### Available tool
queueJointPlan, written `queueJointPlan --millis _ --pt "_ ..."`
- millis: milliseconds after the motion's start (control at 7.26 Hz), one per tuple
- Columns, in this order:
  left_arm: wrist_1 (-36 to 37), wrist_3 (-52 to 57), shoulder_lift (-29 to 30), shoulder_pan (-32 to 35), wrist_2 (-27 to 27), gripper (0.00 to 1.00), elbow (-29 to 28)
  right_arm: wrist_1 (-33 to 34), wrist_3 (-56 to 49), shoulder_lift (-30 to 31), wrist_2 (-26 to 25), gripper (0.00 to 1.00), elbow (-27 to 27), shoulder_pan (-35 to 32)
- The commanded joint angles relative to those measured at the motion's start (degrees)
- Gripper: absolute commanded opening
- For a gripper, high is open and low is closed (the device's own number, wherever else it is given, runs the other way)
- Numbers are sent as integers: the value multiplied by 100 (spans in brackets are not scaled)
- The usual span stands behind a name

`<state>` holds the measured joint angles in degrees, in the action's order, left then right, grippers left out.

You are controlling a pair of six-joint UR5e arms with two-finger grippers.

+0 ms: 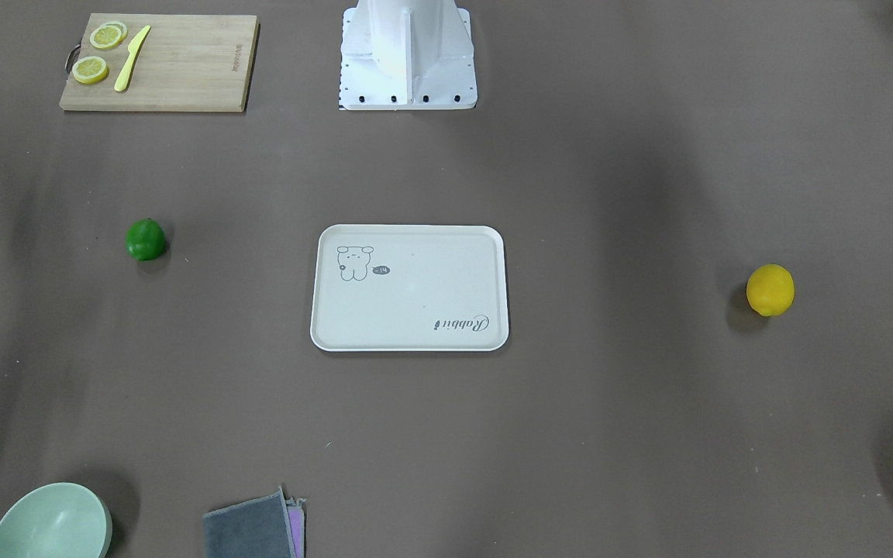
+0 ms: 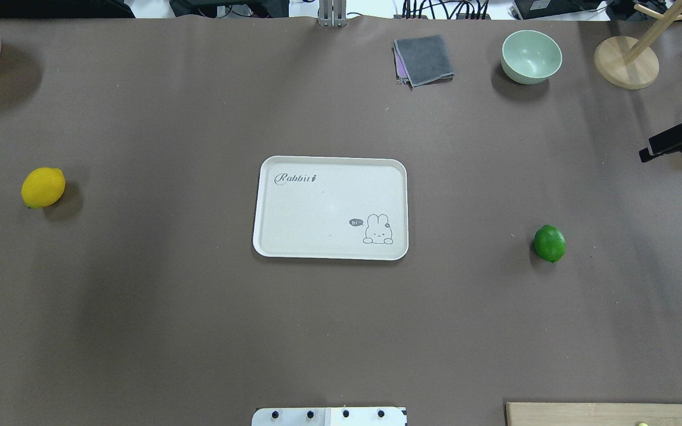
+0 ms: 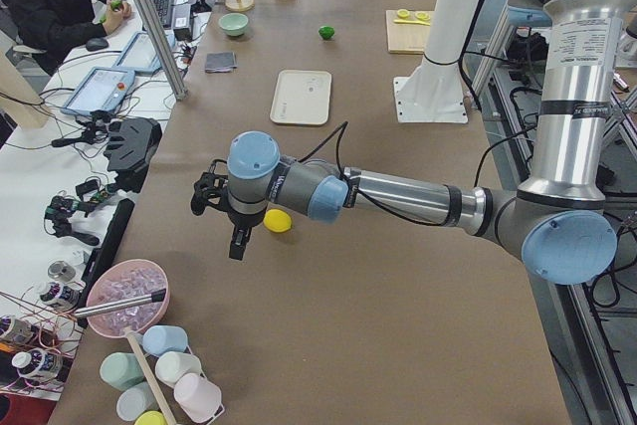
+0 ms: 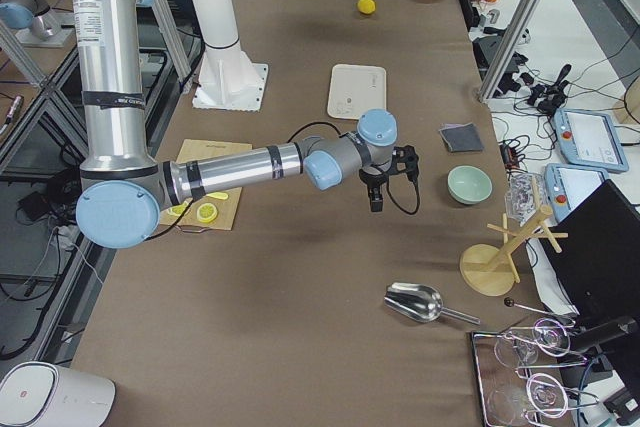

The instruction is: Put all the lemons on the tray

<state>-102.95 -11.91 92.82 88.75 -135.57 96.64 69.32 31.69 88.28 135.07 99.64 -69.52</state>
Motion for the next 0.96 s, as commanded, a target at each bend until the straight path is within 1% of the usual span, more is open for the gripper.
queueJointPlan --millis 0,275,413,551,826 --pt "-207 -750 253 -374 39 98 -92 -515 854 31 -59 100 3 315" --pt "-269 -1005 446 -647 48 98 -118 -647 1329 -4 -146 100 47 639" --pt "-287 -1068 578 -761 48 98 -223 -718 1557 -4 -417 100 186 911" --pt "-478 -1051 614 -919 57 98 -259 -718 1873 -30 -611 100 336 1183" --pt "-629 -1042 632 -1384 57 98 -277 -718 2060 -30 -788 100 451 1527"
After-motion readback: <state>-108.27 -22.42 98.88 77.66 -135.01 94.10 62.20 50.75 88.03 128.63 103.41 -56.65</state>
